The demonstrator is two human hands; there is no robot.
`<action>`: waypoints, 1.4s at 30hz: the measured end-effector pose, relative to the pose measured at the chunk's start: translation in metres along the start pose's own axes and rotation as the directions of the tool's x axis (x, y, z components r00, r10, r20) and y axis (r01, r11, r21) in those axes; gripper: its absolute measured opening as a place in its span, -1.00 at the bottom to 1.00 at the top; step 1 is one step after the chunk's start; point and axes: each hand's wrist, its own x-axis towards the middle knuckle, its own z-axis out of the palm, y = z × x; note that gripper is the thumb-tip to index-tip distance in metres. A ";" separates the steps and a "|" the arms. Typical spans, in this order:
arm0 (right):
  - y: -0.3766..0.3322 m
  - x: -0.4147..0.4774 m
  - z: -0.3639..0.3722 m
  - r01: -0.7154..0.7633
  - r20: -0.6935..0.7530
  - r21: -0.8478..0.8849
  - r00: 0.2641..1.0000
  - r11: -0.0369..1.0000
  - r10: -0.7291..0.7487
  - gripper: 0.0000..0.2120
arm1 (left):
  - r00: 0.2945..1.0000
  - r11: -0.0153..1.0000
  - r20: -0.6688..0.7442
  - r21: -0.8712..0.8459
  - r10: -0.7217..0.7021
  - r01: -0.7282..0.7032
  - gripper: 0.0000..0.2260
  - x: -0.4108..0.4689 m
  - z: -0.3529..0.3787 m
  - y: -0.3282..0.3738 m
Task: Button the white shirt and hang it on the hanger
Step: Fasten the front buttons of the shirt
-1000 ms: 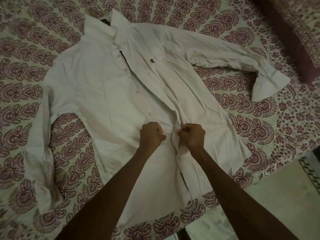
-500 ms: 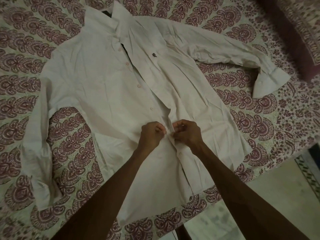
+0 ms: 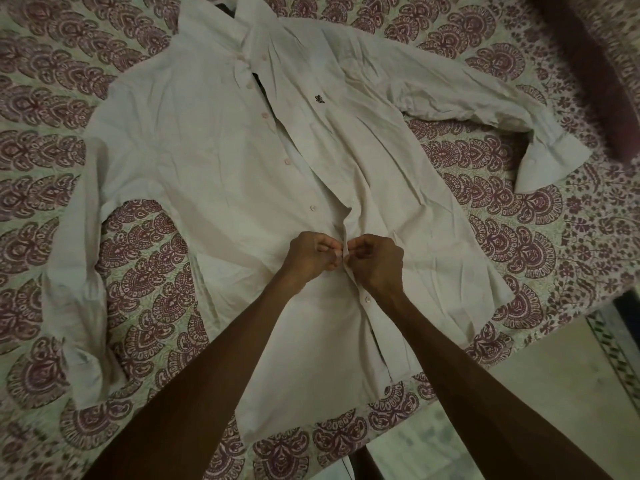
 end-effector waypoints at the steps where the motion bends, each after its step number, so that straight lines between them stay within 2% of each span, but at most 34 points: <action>1: 0.001 0.001 0.001 -0.011 0.001 0.005 1.000 1.000 0.011 -0.87 | 1.000 1.000 0.004 0.000 0.001 -0.001 -0.88 0.000 0.000 0.000; 5: 0.006 0.003 0.001 -0.109 0.039 0.105 0.994 0.988 0.106 -0.84 | 1.000 1.000 -0.006 -0.004 0.008 -0.008 -0.89 -0.002 0.001 0.000; 10: 0.016 0.006 -0.004 -0.316 0.178 0.331 0.946 0.889 0.270 -0.79 | 0.997 0.998 -0.066 0.043 0.043 -0.041 -0.91 -0.002 0.008 -0.002; 18: 0.016 0.008 -0.004 -0.410 0.229 0.422 0.911 0.809 0.342 -0.81 | 0.997 0.987 -0.034 0.148 0.071 -0.066 -0.94 0.002 0.008 0.005; 21: 0.016 0.007 -0.007 -0.414 0.244 0.452 0.909 0.790 0.337 -0.82 | 0.996 0.986 -0.054 0.153 0.076 -0.067 -0.95 0.001 0.010 0.005; 24: 0.016 0.008 -0.009 -0.395 0.262 0.422 0.915 0.816 0.307 -0.84 | 0.993 0.989 -0.103 0.139 0.060 -0.045 -0.94 0.002 0.013 0.000; 31: 0.021 0.008 -0.009 -0.214 0.205 0.347 0.967 0.913 0.149 -0.82 | 0.987 0.993 -0.152 0.115 0.050 -0.033 -0.92 0.002 0.018 -0.002; 34: 0.024 0.007 -0.010 -0.202 0.199 0.384 0.971 0.901 0.133 -0.90 | 0.989 0.996 -0.146 0.082 0.032 -0.020 -0.88 0.002 0.016 0.000; 38: 0.022 0.006 -0.012 -0.213 0.225 0.415 0.966 0.885 0.127 -0.81 | 0.995 0.994 -0.102 0.108 0.017 -0.006 -0.91 0.003 0.015 0.004; 42: 0.027 0.006 -0.010 -0.187 0.201 0.389 0.973 0.902 0.115 -0.83 | 0.985 0.986 -0.174 0.166 0.007 0.023 -0.83 0.008 0.019 0.002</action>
